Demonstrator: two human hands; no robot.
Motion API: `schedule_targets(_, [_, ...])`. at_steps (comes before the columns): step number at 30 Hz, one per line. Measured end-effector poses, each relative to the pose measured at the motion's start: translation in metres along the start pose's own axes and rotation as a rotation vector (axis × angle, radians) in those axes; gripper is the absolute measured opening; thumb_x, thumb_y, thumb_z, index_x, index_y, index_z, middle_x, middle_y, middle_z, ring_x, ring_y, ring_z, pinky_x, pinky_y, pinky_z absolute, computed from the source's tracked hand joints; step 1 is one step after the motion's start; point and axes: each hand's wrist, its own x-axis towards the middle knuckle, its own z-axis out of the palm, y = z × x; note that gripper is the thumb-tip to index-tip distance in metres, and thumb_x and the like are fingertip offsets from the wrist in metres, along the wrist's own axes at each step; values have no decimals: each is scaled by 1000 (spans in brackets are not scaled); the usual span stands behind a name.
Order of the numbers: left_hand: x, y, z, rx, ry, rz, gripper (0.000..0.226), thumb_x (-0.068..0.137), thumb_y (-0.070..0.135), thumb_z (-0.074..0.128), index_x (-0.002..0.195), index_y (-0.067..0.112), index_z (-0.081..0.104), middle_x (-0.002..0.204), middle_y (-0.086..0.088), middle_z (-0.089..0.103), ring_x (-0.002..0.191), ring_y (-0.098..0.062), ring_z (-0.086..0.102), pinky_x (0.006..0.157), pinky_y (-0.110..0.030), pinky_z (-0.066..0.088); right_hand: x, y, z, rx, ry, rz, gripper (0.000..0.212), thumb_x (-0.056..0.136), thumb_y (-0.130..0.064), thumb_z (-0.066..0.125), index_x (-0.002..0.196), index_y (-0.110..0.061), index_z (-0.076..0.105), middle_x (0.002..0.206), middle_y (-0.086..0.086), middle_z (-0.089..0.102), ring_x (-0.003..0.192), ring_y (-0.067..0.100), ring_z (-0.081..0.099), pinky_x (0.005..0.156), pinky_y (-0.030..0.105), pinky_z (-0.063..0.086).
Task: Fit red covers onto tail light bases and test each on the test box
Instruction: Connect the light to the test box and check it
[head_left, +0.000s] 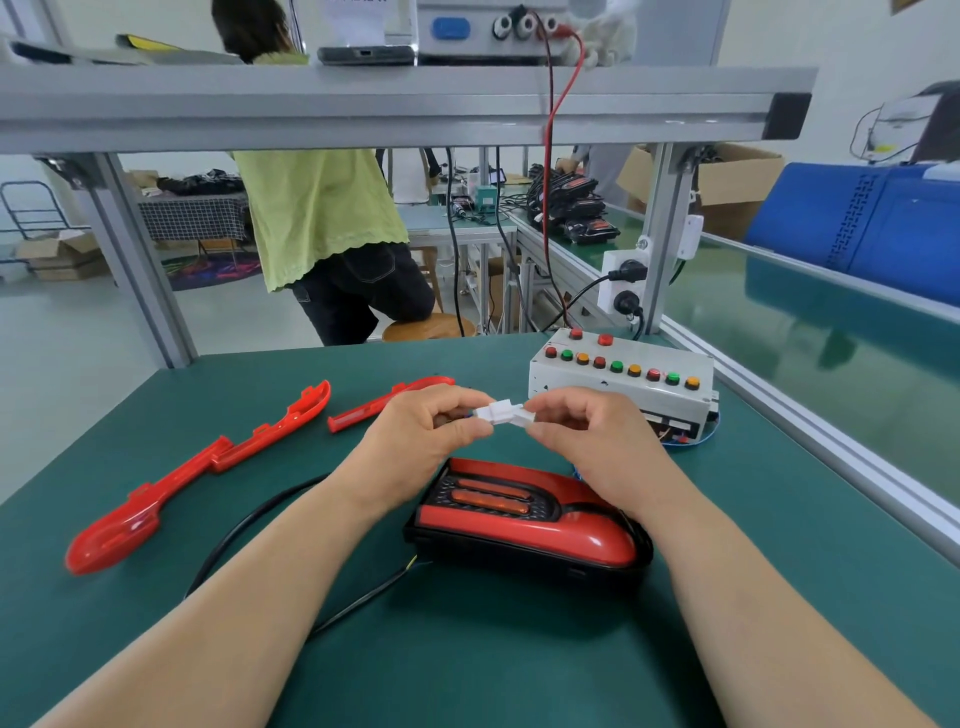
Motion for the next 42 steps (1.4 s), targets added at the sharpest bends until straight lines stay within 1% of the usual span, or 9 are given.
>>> schedule_targets(6, [-2, -2, -3, 108, 56, 57, 33, 89, 14, 71, 92, 47, 70, 88, 0, 60, 78, 0, 56, 77, -12, 41, -1, -2, -2, -4, 9, -16, 22, 86, -19, 74, 86, -40, 72, 84, -13, 70, 81, 5, 63, 71, 7, 46])
schedule_targets(10, [-2, -2, -5, 133, 41, 61, 35, 89, 15, 72, 90, 50, 70, 91, -9, 60, 84, -15, 58, 84, -26, 44, -1, -3, 0, -30, -18, -19, 18, 86, -22, 73, 89, -39, 73, 85, -13, 71, 81, 6, 63, 70, 9, 46])
schedule_targets(14, [-3, -4, -5, 180, -6, 56, 25, 93, 21, 67, 94, 45, 73, 85, -3, 55, 74, -4, 50, 79, -29, 42, -2, -5, 1, -47, -27, -51, 20, 87, -19, 72, 89, -39, 72, 83, -15, 70, 77, 2, 59, 70, 9, 44])
schedule_targets(19, [-3, -4, -6, 211, -36, 50, 26, 97, 21, 61, 91, 46, 69, 78, 7, 48, 70, -2, 47, 71, -20, 37, -4, -6, 1, -150, -45, -121, 26, 86, -9, 71, 94, -34, 72, 86, -13, 68, 84, -1, 60, 75, 4, 41])
schedule_targets(23, [-3, -4, -8, 222, -25, 43, 24, 98, 23, 59, 94, 44, 69, 80, 7, 49, 69, -2, 47, 71, -21, 39, -5, -6, 4, -209, -44, -141, 26, 85, -11, 72, 97, -34, 73, 88, -18, 66, 89, -6, 58, 77, 3, 39])
schedule_targets(30, [-4, -5, -9, 239, -36, 81, 26, 97, 22, 61, 93, 47, 69, 80, 5, 50, 71, -3, 49, 72, -22, 39, -5, -9, 4, -184, -15, -131, 24, 85, -9, 72, 95, -31, 72, 81, -18, 64, 80, -11, 57, 74, 2, 39])
schedule_targets(34, [-4, -4, -8, 244, -39, 68, 28, 98, 23, 60, 92, 49, 68, 85, -4, 54, 77, -12, 52, 78, -29, 42, -5, -10, 3, -229, -36, -153, 20, 85, -11, 73, 97, -27, 74, 80, -20, 63, 82, -9, 57, 75, 3, 38])
schedule_targets(39, [-4, -3, -6, 291, -86, 109, 18, 97, 19, 61, 99, 32, 73, 82, 5, 52, 77, -3, 51, 73, -13, 36, -5, -8, 3, -253, -73, -146, 19, 84, -14, 75, 97, -28, 75, 83, -16, 68, 81, -4, 59, 76, 6, 41])
schedule_targets(42, [-4, -3, -6, 294, -87, 120, 16, 97, 17, 61, 103, 24, 74, 83, -3, 54, 77, -3, 50, 73, -11, 35, -4, -6, 5, -259, -43, -129, 22, 84, -17, 76, 102, -29, 73, 85, -18, 68, 84, -5, 60, 78, 7, 42])
